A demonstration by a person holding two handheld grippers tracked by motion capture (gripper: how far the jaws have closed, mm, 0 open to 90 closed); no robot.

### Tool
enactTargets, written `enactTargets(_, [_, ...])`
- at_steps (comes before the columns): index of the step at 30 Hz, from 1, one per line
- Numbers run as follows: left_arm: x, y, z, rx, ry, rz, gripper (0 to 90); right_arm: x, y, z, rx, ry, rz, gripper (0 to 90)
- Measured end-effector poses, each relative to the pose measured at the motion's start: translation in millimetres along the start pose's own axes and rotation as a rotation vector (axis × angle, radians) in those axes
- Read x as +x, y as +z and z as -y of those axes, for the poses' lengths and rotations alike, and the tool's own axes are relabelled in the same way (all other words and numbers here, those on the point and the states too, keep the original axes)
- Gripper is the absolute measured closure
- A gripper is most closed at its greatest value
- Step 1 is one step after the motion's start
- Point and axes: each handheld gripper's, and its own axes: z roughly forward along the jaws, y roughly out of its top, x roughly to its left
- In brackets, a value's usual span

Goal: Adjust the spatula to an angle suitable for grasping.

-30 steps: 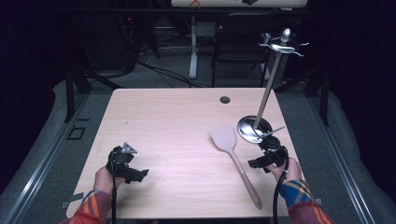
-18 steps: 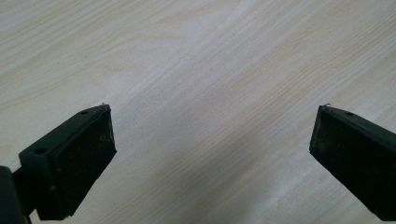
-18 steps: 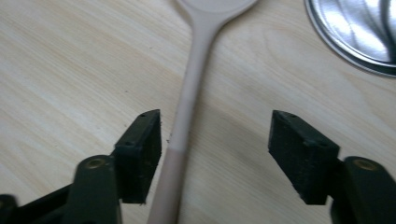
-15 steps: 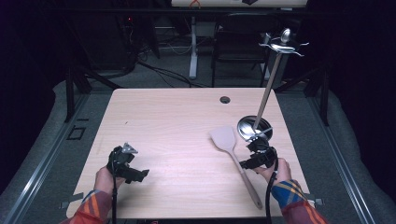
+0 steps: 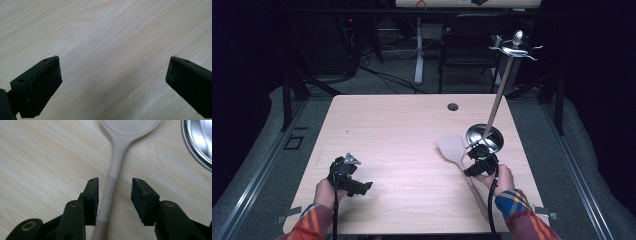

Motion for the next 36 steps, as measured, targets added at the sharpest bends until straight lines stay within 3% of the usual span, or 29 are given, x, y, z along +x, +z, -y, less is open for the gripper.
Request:
enactTargets(11, [1.3,-0.4,0.8,0.003,-0.002,0.000,0.0,6.4,21.5,-12.9,0.082,-0.030,0.026,66.7])
enactTargets(18, [0.2,-0.6,0.5,0.005,0.000,0.000,0.0,8.6,30.6,-16.0,0.090,-0.021,0.056,72.1])
enactTargets(26, [-0.4,0.2,0.1,0.012,0.004,-0.001,0.0,10.3,30.8,-16.8,0.091,-0.074,0.091,75.5])
enactTargets(30, [-0.3,0.2,0.1,0.013,0.005,-0.001,0.0,10.2,30.3,-16.4,0.090,-0.094,0.068,78.2])
enactTargets(32, [-0.1,0.4,0.3,0.013,0.005,-0.002,0.0,11.8,29.3,-17.0,0.107,-0.134,0.064,78.5])
enactTargets(36, [-0.2,0.3,0.3,0.013,0.006,-0.001,0.1,15.0,30.3,-16.6,0.097,-0.142,0.051,78.6])
